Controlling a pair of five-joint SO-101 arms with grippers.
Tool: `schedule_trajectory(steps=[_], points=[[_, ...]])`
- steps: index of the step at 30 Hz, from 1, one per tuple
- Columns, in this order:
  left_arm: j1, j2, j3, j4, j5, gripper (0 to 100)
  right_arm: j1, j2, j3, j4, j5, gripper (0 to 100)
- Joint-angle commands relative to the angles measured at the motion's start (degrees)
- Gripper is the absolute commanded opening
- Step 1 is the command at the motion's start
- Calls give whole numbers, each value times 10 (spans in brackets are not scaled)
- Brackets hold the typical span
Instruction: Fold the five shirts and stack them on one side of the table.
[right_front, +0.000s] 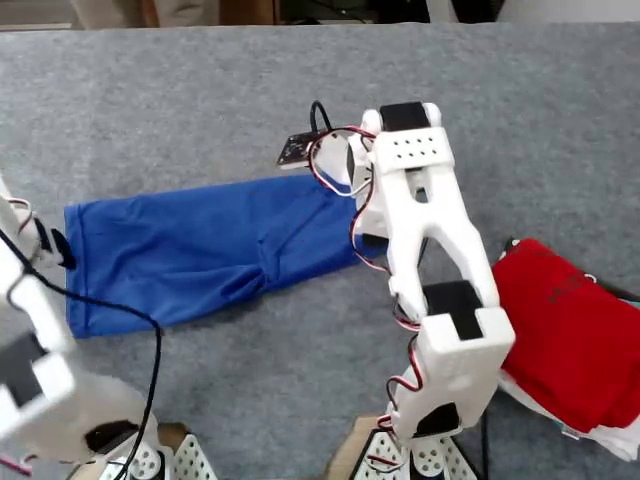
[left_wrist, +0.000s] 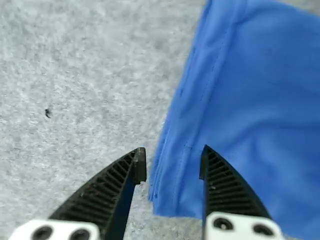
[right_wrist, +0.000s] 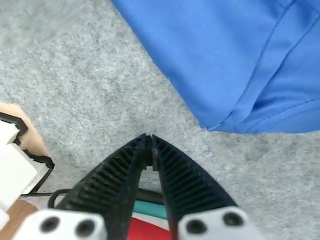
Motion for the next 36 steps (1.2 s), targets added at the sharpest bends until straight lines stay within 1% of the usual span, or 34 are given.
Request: schedule_trajectory(steps=[1,7,10,13,17,24,27,32,36], points=[[-3,80,-116,49,-11,188,7,-46,5,2,-7,5],[11,166,-181,86,-13,187,7,-60,29,-17,-7,5],[16,183,-185,81,-11,186,7,-70,47,-29,-7,5],[15,203,-178,48,-10,186,7,-85,68,-36,-7,5],[17,248,-185,41,-9,184,7,-112,101,-55,-7,5],[26,267,-178,44,-9,63,7,-175,175,-98,-7,5],[33,267,-176,62,-8,15,7,-206,204,-113,-7,5],[33,263,-173,83,8,18,10,-256,252,-143,-7,5],[32,254,-211,124,12,18,21,-287,295,-183,-7,5]])
